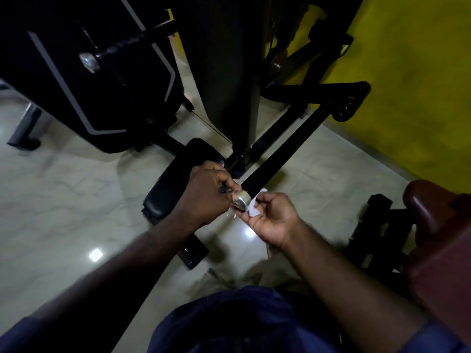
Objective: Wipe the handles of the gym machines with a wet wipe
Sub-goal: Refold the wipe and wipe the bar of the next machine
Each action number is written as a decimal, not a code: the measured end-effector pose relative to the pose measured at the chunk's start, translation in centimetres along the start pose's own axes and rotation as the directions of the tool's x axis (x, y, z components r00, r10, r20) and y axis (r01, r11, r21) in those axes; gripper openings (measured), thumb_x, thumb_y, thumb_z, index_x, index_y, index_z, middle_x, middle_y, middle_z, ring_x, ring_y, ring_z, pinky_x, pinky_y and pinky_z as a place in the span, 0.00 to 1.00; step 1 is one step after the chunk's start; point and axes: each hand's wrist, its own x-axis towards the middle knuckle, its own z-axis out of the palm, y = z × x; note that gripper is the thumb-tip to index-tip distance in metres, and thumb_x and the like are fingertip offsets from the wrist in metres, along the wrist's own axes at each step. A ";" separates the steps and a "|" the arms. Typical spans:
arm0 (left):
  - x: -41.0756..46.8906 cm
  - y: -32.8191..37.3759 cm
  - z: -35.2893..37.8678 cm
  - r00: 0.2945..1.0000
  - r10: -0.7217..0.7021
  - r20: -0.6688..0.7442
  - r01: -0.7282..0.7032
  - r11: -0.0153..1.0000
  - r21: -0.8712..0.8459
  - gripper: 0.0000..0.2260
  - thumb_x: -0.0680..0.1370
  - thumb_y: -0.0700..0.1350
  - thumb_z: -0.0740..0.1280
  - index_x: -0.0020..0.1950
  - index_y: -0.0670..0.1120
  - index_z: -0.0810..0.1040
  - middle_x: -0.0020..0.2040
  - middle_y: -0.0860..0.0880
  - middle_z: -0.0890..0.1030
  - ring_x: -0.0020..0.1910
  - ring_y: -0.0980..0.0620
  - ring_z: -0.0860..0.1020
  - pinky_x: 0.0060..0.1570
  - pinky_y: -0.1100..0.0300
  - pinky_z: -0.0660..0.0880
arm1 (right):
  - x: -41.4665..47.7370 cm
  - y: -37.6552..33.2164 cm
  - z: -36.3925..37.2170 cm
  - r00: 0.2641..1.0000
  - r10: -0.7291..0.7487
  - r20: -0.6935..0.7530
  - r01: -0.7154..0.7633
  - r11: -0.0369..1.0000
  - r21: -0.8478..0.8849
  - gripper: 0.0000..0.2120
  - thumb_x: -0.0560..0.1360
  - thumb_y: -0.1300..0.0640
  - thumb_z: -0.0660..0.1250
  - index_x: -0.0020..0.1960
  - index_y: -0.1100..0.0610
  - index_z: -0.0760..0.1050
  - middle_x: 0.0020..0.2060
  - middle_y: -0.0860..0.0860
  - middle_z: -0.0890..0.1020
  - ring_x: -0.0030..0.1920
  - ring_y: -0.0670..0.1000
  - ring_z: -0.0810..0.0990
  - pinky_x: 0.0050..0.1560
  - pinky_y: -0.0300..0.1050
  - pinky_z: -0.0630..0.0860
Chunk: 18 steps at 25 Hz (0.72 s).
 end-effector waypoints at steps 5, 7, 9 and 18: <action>0.4 2.7 0.2 0.985 -0.130 0.112 0.152 0.963 -0.222 0.21 0.64 0.42 0.79 0.55 0.55 0.80 0.56 0.51 0.81 0.50 0.60 0.79 0.51 0.66 0.76 | 2.6 -4.9 0.8 0.995 0.058 0.083 -0.067 0.993 0.102 0.18 0.84 0.59 0.53 0.57 0.67 0.79 0.52 0.62 0.85 0.43 0.59 0.87 0.52 0.53 0.82; 1.1 3.8 1.5 0.986 -0.166 0.024 0.167 0.961 -0.220 0.23 0.63 0.54 0.76 0.57 0.56 0.78 0.55 0.52 0.81 0.51 0.57 0.80 0.51 0.59 0.80 | 1.7 -3.2 -0.2 0.982 0.130 0.139 -0.125 0.991 -0.040 0.17 0.80 0.59 0.55 0.57 0.66 0.80 0.52 0.61 0.85 0.45 0.59 0.84 0.52 0.52 0.81; 2.0 4.4 2.8 0.974 -0.221 -0.053 0.209 0.964 -0.166 0.24 0.62 0.61 0.73 0.56 0.59 0.77 0.57 0.51 0.79 0.53 0.56 0.81 0.52 0.56 0.81 | 2.0 -5.3 0.0 0.978 0.177 0.114 -0.170 0.983 -0.066 0.20 0.77 0.60 0.55 0.56 0.68 0.81 0.51 0.64 0.85 0.48 0.62 0.84 0.50 0.54 0.83; 7.7 7.8 6.9 0.987 -0.156 0.024 0.141 0.939 0.313 0.20 0.77 0.71 0.59 0.51 0.56 0.72 0.41 0.57 0.78 0.38 0.61 0.77 0.38 0.58 0.73 | 5.9 -15.9 -1.0 0.981 0.051 0.189 -0.046 0.998 -0.031 0.23 0.81 0.56 0.54 0.67 0.64 0.78 0.60 0.60 0.84 0.60 0.60 0.82 0.64 0.54 0.78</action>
